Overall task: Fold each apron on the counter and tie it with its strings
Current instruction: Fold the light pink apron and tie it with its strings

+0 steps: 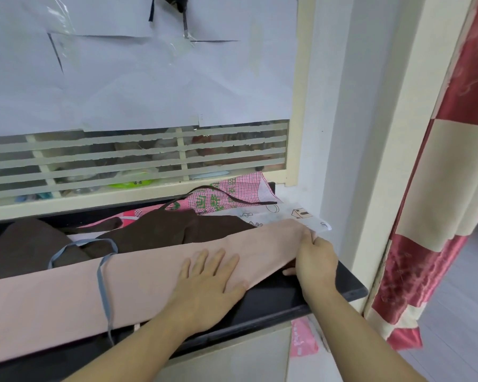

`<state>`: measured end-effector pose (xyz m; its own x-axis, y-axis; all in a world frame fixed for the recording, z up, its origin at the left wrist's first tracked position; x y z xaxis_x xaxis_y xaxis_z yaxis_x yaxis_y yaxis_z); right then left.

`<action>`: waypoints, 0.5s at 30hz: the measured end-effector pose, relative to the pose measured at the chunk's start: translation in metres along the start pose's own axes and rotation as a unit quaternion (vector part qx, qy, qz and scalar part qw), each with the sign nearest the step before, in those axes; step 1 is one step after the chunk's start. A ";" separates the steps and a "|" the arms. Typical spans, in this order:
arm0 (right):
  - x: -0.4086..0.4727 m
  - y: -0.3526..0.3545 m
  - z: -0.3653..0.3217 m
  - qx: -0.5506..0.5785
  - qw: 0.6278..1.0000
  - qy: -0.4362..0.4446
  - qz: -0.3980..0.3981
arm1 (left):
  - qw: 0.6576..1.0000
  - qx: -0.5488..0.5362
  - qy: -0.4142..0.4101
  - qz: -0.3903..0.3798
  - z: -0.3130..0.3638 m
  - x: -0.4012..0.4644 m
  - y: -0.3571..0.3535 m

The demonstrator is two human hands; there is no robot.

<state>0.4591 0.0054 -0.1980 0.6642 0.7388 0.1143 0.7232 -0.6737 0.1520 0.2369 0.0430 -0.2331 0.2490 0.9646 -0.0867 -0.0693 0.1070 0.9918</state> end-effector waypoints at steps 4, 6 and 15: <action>-0.004 0.003 -0.003 0.027 0.999 -0.014 0.018 | 1.000 -0.005 0.002 0.000 0.000 -0.001 0.000; -0.007 0.001 -0.007 0.022 0.999 -0.014 -0.020 | 1.000 -0.013 0.005 0.004 0.002 -0.003 0.001; -0.026 -0.012 -0.023 -0.076 0.988 0.040 -0.128 | 0.945 -0.297 -0.080 0.115 -0.015 -0.030 0.047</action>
<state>0.4295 -0.0052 -0.1800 0.4409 0.8882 0.1290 0.8252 -0.4577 0.3309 0.2118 0.0231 -0.1856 0.3007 0.9354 0.1862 -0.6570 0.0617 0.7514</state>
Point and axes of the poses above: each hand's wrist, its own x-axis towards the middle knuckle, its own y-axis out of the back of the hand, z = x × y, the point moved 3 cm from there along x, towards the middle knuckle, and after that the axes turned 10 degrees about y, right-handed, at the moved point
